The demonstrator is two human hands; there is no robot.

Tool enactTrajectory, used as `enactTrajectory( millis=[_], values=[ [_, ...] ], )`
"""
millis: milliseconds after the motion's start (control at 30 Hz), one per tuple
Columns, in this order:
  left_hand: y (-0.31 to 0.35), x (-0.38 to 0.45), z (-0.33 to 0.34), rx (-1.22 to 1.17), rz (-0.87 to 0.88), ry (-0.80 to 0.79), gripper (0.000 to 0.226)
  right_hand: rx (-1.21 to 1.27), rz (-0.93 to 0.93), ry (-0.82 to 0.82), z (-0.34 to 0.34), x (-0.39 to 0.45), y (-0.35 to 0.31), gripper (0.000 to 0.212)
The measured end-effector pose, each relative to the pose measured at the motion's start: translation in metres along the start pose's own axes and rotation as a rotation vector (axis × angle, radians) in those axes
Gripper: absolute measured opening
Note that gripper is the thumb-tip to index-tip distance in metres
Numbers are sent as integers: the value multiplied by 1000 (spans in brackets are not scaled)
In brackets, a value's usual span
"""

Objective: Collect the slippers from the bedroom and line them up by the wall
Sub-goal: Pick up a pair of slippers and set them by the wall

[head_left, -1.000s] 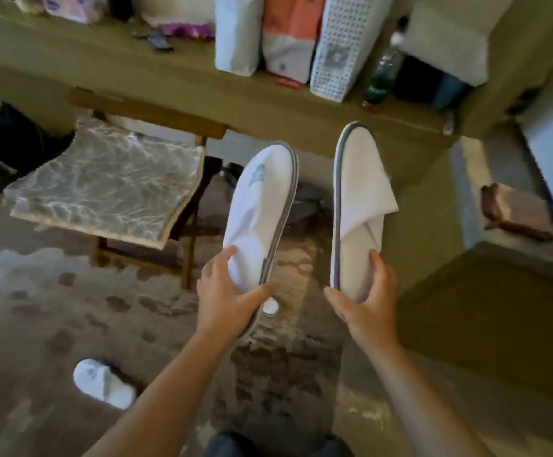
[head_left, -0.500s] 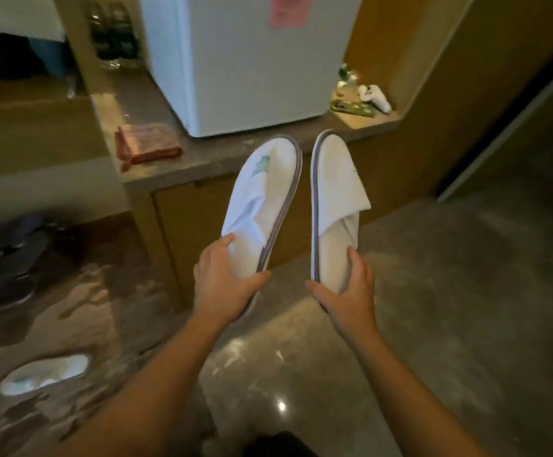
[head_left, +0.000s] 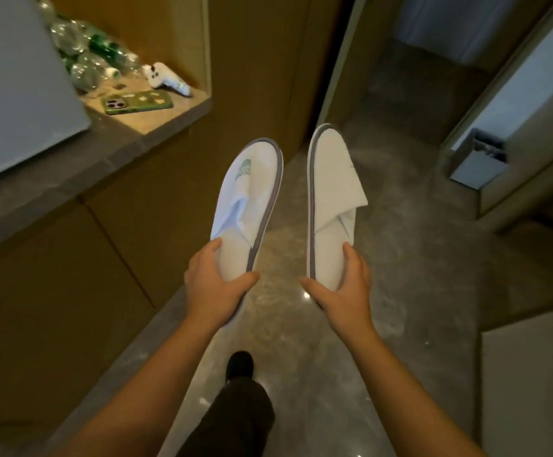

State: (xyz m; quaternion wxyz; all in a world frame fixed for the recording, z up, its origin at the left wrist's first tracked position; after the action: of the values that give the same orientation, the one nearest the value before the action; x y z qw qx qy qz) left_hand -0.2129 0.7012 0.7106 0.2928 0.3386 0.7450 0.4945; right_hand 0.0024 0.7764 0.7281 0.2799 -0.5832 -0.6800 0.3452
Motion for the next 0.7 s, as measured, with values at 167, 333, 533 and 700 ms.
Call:
enactTrajectory(
  millis=[167, 333, 533, 700],
  values=[
    [23, 103, 57, -3, 4, -52, 77, -10, 51, 26, -2, 112, 5, 90],
    [48, 180, 104, 29, -14, -77, 77, 1, 102, 48, -16, 197, 17, 89],
    [51, 255, 159, 34, -80, -35, 80, -37, 84, -17, -18, 305, 50, 91],
    [31, 316, 216, -55, -200, 114, 80, -54, 45, -221, 7, 420, 89, 91]
  ],
)
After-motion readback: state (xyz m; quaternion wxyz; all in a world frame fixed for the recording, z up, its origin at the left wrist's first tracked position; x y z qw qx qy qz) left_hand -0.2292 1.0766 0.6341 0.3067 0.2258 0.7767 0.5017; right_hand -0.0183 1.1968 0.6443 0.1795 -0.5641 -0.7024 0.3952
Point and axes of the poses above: each hand's wrist, its own x-axis towards the middle knuckle, its own z-axis out of the palm, y = z × x, the point moved 9 cm from there along x, towards the middle knuckle, and after that the axes turned 8 degrees about -x, right-handed, at the moved point
